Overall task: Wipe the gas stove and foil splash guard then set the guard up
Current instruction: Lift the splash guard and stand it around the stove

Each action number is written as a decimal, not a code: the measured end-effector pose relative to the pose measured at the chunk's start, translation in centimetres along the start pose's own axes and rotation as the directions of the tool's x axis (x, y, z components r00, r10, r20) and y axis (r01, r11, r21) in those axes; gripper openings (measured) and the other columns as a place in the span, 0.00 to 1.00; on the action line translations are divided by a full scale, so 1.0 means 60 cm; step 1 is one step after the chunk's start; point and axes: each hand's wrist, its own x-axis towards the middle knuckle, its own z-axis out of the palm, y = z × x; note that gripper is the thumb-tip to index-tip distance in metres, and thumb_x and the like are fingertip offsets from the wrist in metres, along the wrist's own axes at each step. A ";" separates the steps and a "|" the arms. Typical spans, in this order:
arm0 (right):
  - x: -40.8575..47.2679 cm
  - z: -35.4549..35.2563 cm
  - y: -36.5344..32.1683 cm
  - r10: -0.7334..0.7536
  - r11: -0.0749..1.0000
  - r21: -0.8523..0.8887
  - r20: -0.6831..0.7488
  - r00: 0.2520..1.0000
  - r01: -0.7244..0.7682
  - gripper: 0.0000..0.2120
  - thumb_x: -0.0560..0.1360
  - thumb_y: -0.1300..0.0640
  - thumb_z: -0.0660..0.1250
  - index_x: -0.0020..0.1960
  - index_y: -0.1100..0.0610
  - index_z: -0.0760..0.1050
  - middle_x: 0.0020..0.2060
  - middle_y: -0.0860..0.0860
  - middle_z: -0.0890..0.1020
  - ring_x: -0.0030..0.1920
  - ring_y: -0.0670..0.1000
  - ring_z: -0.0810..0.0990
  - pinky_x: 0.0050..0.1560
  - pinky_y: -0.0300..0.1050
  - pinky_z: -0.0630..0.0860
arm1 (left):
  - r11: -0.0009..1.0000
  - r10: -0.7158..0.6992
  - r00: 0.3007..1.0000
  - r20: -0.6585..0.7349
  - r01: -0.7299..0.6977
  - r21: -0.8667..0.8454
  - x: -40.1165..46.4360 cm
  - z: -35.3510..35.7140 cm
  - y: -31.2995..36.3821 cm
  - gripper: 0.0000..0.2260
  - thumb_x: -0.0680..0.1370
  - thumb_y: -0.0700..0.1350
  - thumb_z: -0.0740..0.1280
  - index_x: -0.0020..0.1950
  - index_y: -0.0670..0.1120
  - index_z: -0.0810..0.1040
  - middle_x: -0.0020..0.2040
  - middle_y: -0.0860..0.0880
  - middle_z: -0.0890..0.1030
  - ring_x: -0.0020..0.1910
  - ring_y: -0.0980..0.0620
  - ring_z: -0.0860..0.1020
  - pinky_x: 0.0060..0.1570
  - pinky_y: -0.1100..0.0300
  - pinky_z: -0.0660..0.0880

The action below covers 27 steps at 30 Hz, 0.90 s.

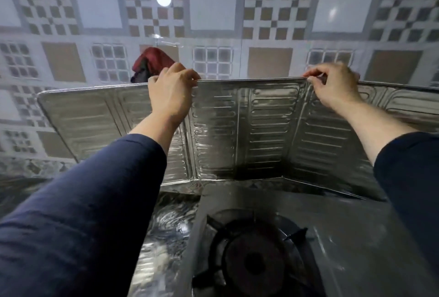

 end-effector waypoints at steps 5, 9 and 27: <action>-0.012 0.038 0.062 0.093 0.994 -0.066 0.047 0.995 -0.090 0.09 0.77 0.56 0.65 0.55 0.49 0.80 0.52 0.49 0.82 0.63 0.58 0.71 0.63 0.53 0.59 | 1.000 -0.020 0.996 0.091 0.020 0.002 -0.009 0.076 0.009 0.09 0.77 0.44 0.64 0.52 0.54 0.83 0.53 0.50 0.80 0.56 0.45 0.76 0.48 0.53 0.63; -0.041 0.069 0.104 0.169 0.984 -0.080 0.102 0.980 -0.161 0.08 0.77 0.56 0.64 0.52 0.47 0.80 0.49 0.51 0.78 0.61 0.60 0.71 0.63 0.53 0.61 | 0.999 -0.039 0.980 0.196 0.044 -0.021 -0.033 0.129 0.013 0.09 0.78 0.45 0.64 0.53 0.53 0.83 0.54 0.49 0.79 0.56 0.44 0.77 0.51 0.52 0.68; -0.103 0.141 0.124 0.173 0.983 -0.103 0.217 0.961 -0.154 0.11 0.76 0.55 0.65 0.56 0.45 0.79 0.53 0.49 0.82 0.58 0.56 0.74 0.61 0.56 0.69 | 0.998 -0.056 0.930 0.363 0.054 0.015 -0.077 0.216 0.030 0.11 0.81 0.49 0.61 0.60 0.54 0.81 0.58 0.48 0.78 0.58 0.43 0.76 0.57 0.49 0.66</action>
